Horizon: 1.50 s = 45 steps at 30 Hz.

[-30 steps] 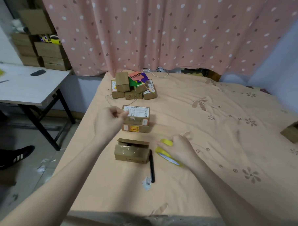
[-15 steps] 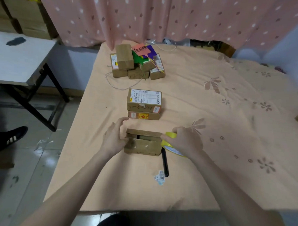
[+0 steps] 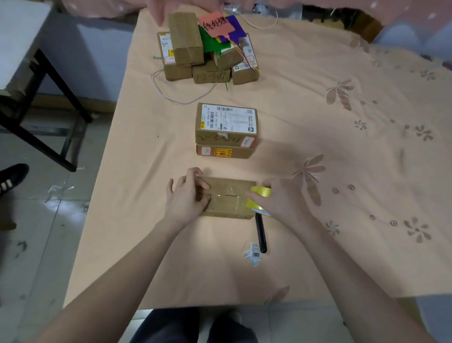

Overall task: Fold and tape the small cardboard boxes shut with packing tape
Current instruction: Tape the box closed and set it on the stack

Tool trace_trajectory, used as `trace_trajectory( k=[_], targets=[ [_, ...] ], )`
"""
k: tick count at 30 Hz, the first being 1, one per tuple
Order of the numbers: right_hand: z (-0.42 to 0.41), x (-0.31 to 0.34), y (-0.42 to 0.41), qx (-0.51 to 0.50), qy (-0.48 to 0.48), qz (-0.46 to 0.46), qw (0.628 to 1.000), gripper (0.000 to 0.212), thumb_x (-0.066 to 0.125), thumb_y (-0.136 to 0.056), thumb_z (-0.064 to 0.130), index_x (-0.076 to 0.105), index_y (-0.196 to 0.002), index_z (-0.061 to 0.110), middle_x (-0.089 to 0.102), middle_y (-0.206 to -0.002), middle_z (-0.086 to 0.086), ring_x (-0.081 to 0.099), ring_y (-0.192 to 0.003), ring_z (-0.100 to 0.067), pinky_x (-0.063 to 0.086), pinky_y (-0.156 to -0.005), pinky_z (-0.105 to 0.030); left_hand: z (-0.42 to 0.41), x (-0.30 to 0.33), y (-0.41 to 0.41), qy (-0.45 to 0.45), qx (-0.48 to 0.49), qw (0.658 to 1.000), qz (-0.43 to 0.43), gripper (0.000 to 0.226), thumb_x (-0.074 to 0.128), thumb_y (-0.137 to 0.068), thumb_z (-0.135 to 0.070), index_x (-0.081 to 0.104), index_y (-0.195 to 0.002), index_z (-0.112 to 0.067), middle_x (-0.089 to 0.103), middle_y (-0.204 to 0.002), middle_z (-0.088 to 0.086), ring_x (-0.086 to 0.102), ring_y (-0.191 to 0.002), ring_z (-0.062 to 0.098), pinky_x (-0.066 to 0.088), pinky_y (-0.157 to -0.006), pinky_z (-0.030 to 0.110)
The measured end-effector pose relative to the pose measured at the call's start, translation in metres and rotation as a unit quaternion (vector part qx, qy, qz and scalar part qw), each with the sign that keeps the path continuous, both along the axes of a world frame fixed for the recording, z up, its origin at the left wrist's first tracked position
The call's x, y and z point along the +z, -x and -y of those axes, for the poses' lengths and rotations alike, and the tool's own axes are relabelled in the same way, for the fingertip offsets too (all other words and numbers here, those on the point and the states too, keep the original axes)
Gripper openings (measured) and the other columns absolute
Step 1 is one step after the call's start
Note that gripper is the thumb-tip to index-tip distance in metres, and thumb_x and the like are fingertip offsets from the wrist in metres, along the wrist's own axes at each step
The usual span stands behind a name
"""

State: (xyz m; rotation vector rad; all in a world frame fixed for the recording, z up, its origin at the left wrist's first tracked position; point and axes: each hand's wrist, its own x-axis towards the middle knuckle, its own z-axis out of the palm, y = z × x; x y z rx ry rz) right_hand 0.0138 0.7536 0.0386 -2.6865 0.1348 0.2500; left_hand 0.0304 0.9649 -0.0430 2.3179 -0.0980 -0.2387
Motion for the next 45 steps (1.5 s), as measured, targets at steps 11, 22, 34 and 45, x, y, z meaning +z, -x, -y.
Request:
trace_trajectory(
  k=[11,22,34,45],
  targets=[
    [-0.02,-0.009,-0.018,0.079,0.124,0.03,0.989,0.045,0.055,-0.088,0.051,0.066,-0.087,0.007,0.065,-0.083,-0.007,0.06,-0.086,-0.028,0.043,-0.072,-0.036,0.002,0.002,0.001,0.072,0.032,0.996,-0.04,0.054,0.058,-0.075,-0.01,0.031,-0.118,-0.026,0.061,-0.101,-0.023,0.039,-0.123,0.01,0.008,-0.112,0.047],
    [-0.02,-0.014,-0.029,0.12,0.185,0.021,0.975,0.041,0.052,-0.088,0.051,0.066,-0.087,0.013,0.065,-0.085,-0.005,0.058,-0.089,-0.027,0.034,-0.083,-0.035,-0.023,0.013,-0.002,0.259,0.257,0.929,-0.068,0.019,0.06,-0.088,-0.025,0.07,-0.081,-0.01,0.068,-0.079,-0.008,0.06,-0.077,0.005,0.043,-0.072,0.016],
    [-0.035,-0.015,-0.03,0.152,0.234,0.002,0.96,0.032,0.05,-0.089,0.046,0.059,-0.082,0.017,0.047,-0.071,0.001,0.055,-0.085,-0.023,0.034,-0.092,-0.039,-0.025,-0.017,0.007,0.165,0.298,0.934,-0.106,0.023,0.061,-0.09,-0.032,0.064,-0.075,-0.016,0.065,-0.075,-0.003,0.061,-0.079,0.018,0.041,-0.07,0.025],
    [-0.039,-0.016,-0.034,0.151,0.243,-0.004,0.958,0.033,0.052,-0.087,0.042,0.045,-0.068,0.017,0.036,-0.058,0.004,0.041,-0.07,-0.022,0.032,-0.08,-0.036,-0.009,-0.035,0.006,-0.033,0.209,0.974,-0.079,0.019,0.042,-0.097,-0.035,0.047,-0.083,-0.024,0.067,-0.096,0.007,0.057,-0.097,0.034,0.043,-0.081,0.041]
  ],
)
